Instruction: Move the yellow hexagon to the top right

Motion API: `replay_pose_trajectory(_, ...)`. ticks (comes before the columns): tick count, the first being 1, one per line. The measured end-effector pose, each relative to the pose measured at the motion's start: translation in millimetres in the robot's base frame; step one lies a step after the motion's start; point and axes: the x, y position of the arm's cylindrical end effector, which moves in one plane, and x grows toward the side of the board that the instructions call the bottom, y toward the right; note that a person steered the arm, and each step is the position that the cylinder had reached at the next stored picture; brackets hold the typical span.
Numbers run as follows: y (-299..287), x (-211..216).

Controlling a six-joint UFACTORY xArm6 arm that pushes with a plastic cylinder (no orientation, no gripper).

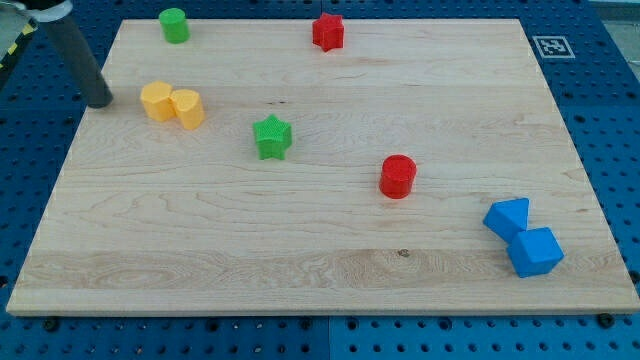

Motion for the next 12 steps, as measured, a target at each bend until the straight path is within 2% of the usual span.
replay_pose_trajectory(2,96,4)
replay_pose_trajectory(4,126,14)
replay_pose_trajectory(6,207,8)
replay_pose_trajectory(12,418,-41)
